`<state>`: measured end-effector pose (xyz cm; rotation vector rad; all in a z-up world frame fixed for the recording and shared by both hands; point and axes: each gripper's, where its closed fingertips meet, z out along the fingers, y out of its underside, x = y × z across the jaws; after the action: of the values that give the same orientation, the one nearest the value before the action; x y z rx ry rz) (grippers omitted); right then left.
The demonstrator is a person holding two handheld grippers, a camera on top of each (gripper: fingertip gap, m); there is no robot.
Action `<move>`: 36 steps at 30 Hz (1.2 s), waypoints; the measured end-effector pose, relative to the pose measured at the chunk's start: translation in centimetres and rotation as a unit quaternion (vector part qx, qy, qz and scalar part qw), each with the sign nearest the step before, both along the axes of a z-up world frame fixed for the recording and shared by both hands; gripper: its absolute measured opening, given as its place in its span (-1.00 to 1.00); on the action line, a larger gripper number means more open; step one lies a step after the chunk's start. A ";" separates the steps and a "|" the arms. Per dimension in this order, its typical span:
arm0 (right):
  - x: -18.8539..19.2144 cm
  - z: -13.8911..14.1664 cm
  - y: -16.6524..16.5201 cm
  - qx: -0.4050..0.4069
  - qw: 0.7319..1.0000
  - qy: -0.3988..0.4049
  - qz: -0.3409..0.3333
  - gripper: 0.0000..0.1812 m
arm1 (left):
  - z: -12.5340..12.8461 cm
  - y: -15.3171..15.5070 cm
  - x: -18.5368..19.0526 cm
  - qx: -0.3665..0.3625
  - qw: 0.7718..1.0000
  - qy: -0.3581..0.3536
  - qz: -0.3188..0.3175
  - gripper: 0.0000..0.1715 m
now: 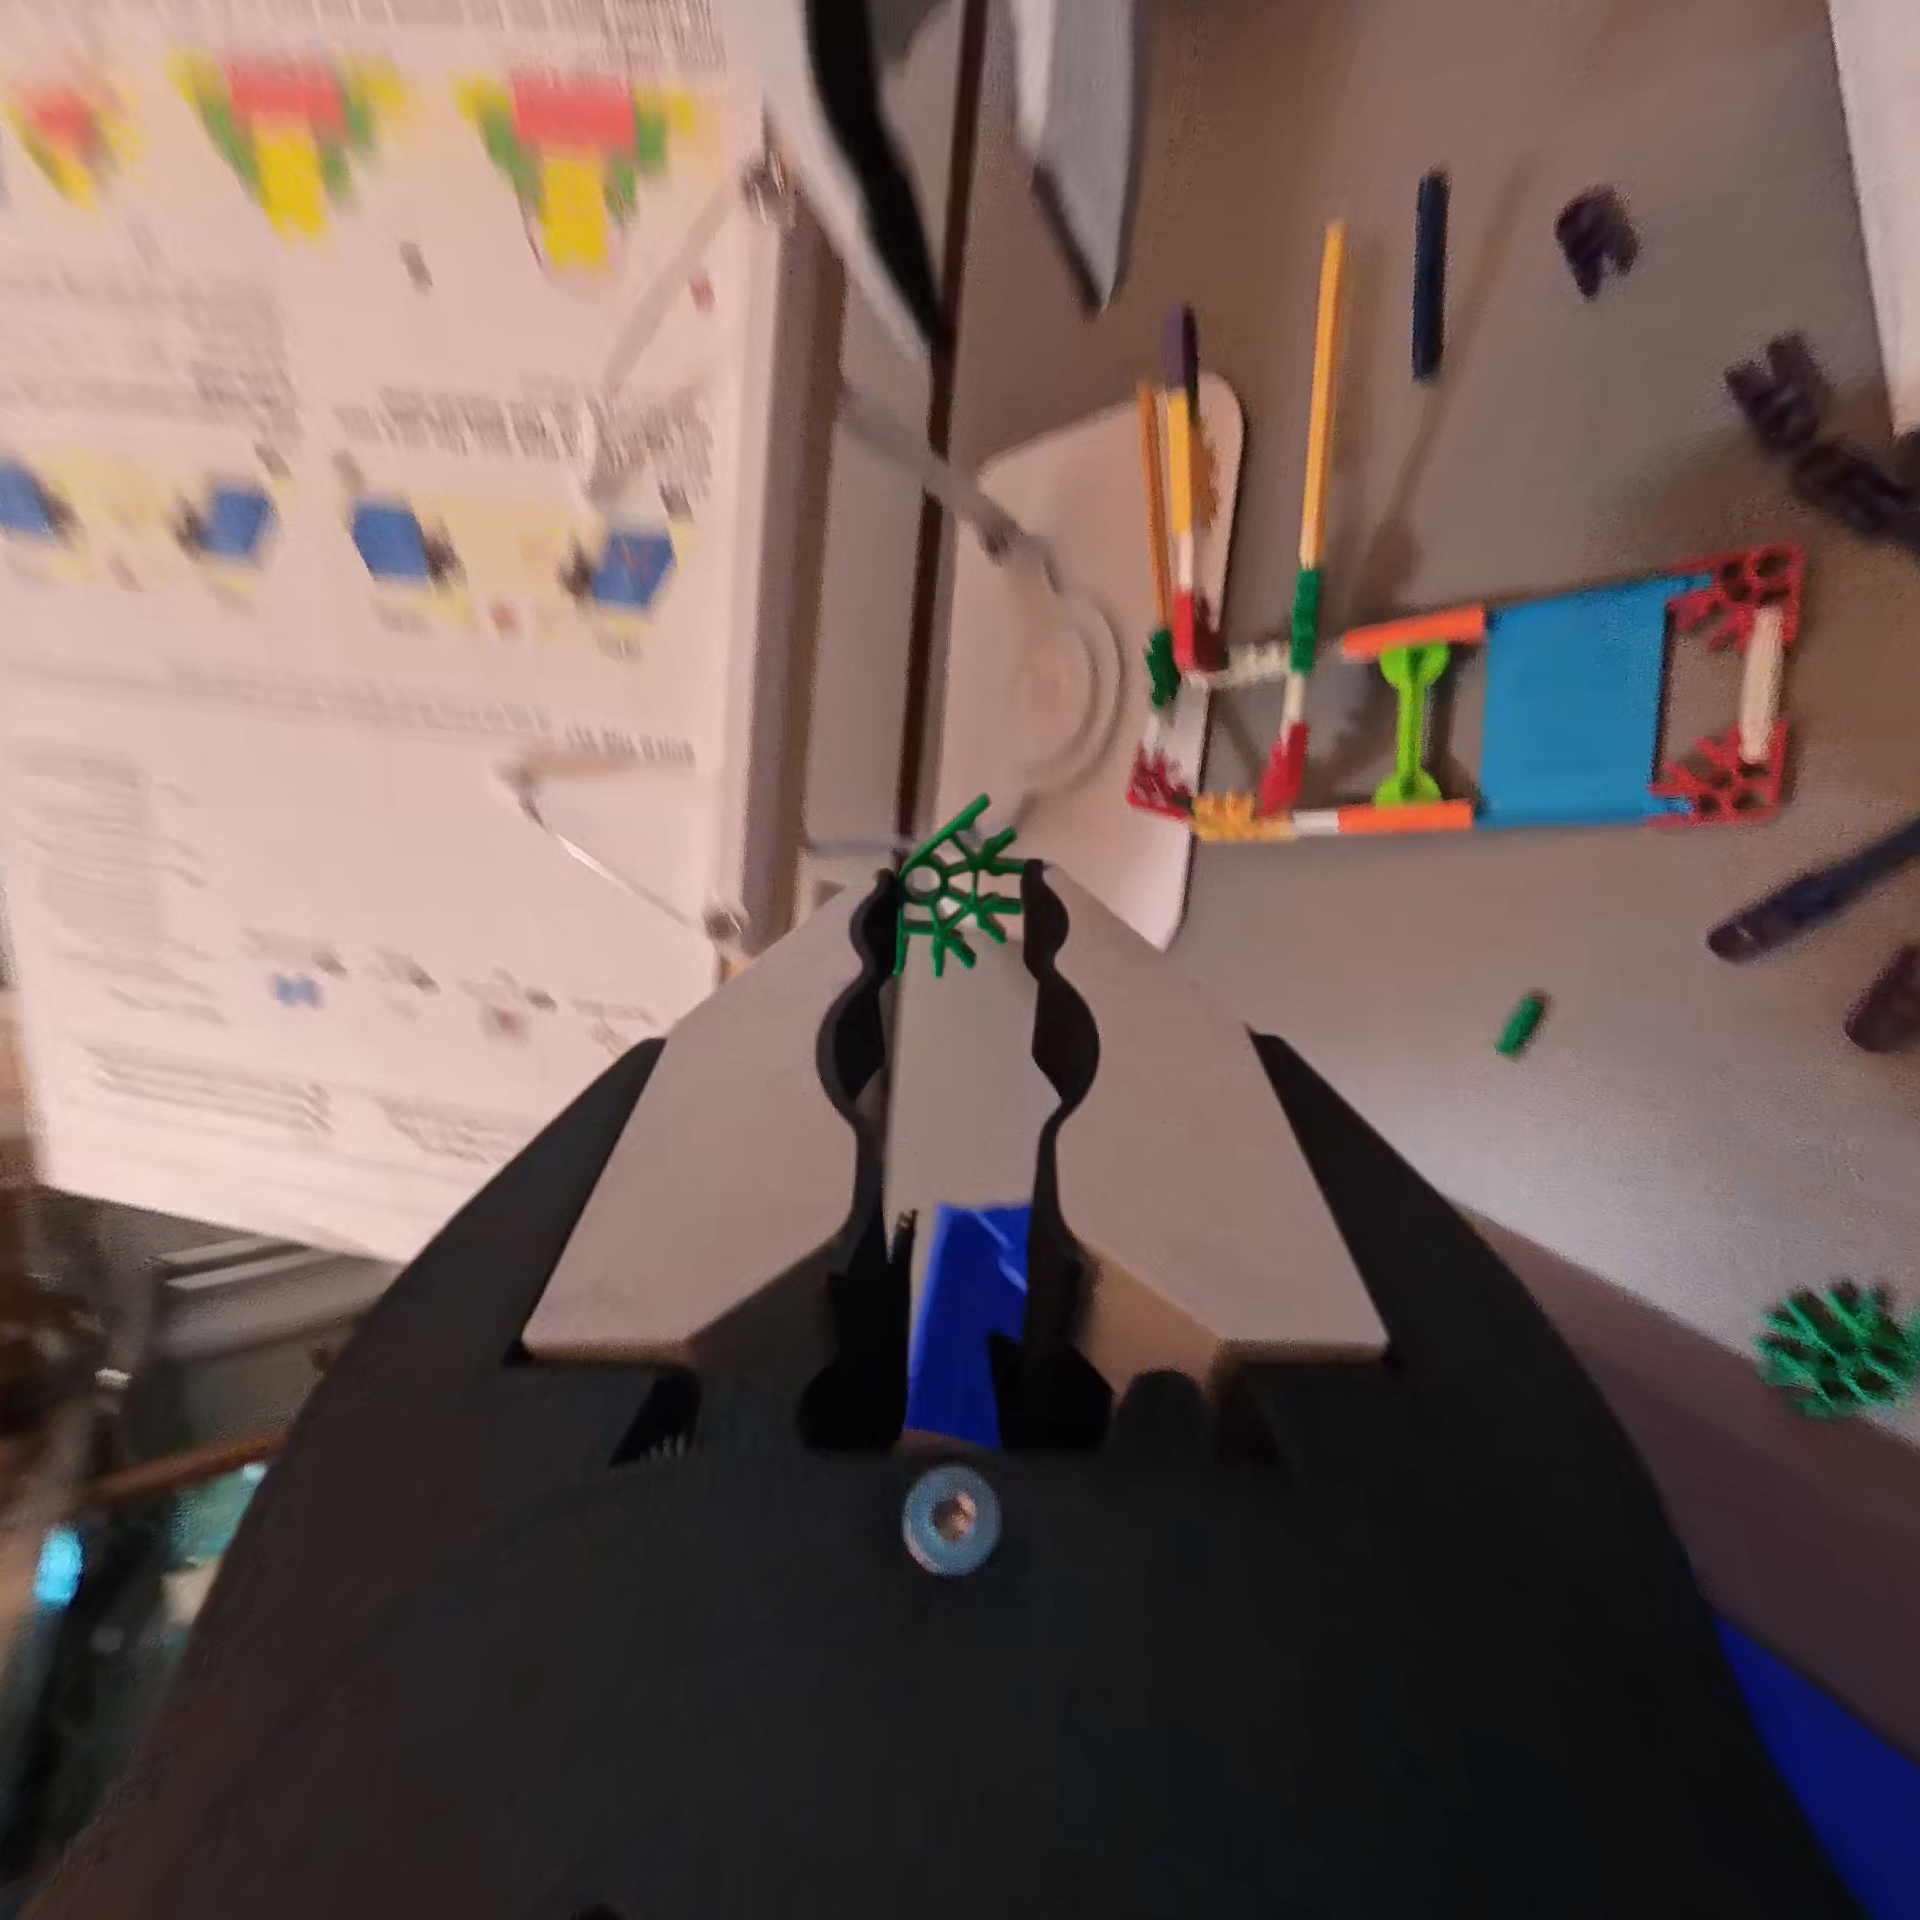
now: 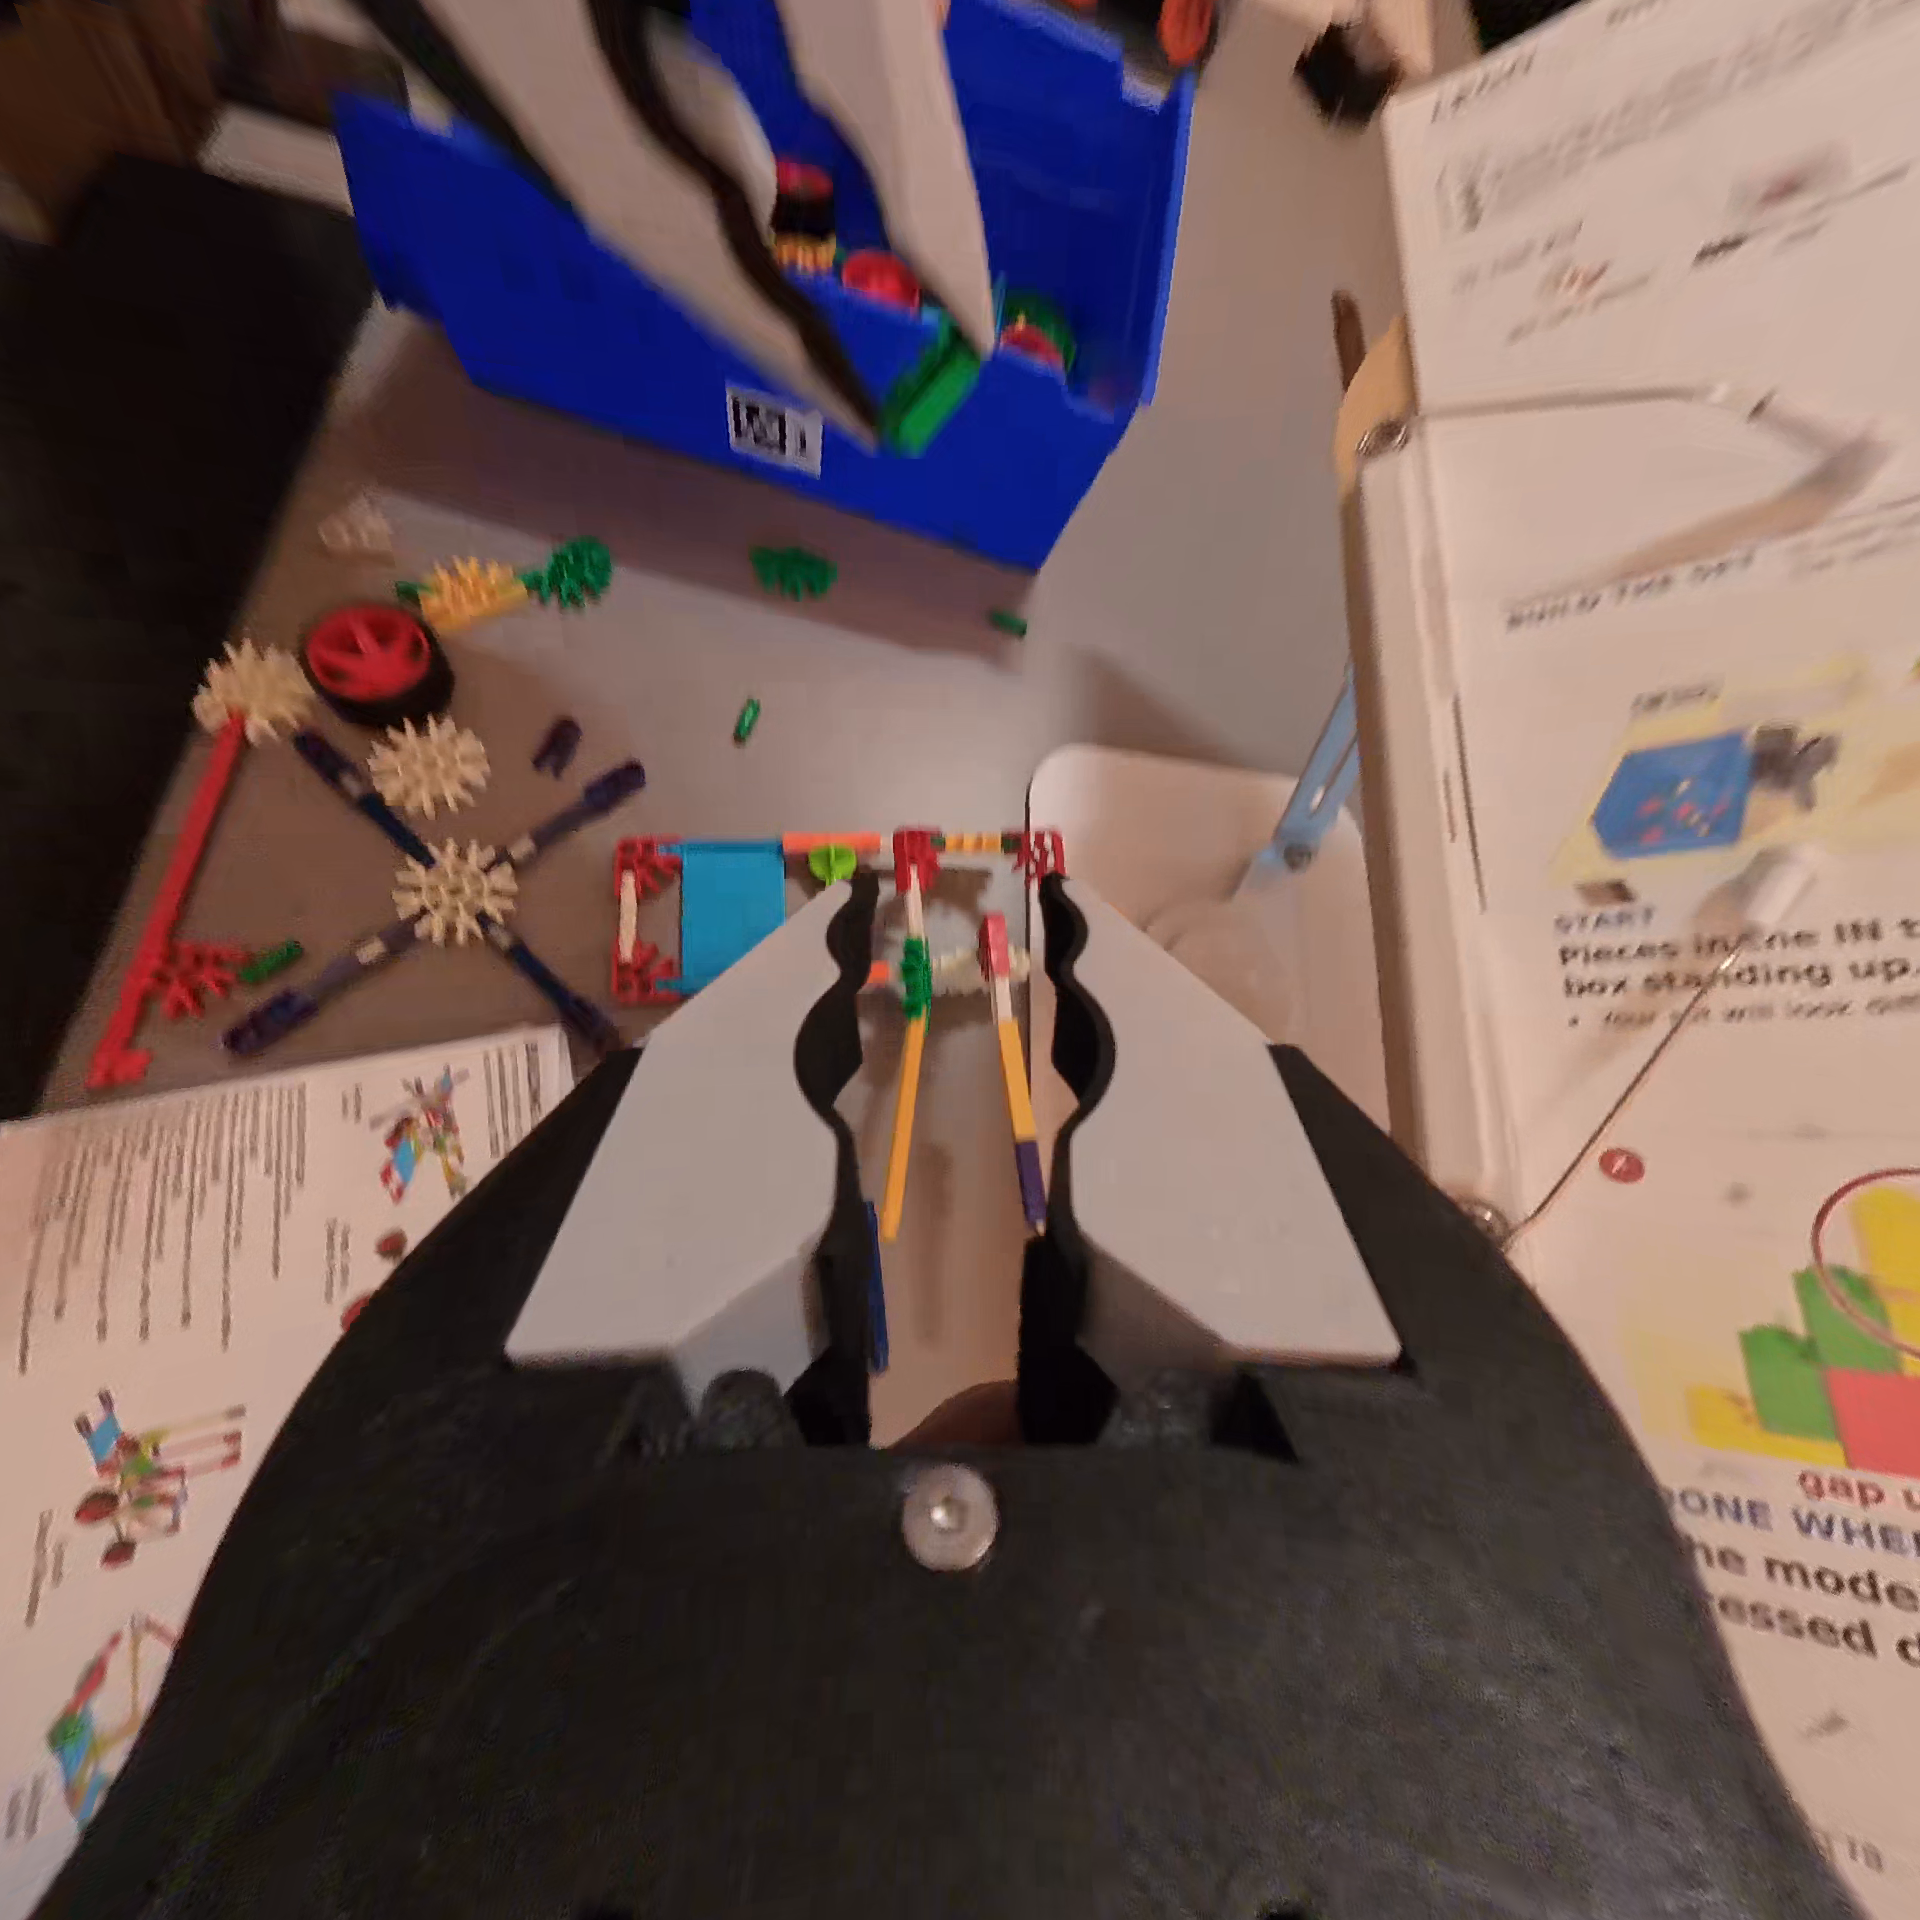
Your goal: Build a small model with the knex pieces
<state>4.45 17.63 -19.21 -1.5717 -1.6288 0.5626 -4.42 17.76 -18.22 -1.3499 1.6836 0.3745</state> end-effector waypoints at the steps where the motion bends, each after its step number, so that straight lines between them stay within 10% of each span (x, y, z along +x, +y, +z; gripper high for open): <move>1: -0.3 0.6 -0.1 -0.005 1.000 0.018 0.003 -0.65 | 0.4 -0.4 1.3 0.025 0.999 0.006 -0.020 -0.75; 14: -1.5 2.6 -1.2 -0.062 0.991 0.107 0.044 -0.70 | 0.4 -1.8 7.6 0.156 0.976 0.042 -0.149 -0.75; 36: -2.3 2.1 -3.3 -0.069 0.987 0.100 0.105 -0.82 | -0.1 -2.7 8.1 0.229 0.955 0.027 -0.187 -0.77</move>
<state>2.11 14.30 -17.07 -1.3982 -1.6391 0.9325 3.70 15.06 -18.29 -0.6715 1.7182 0.5399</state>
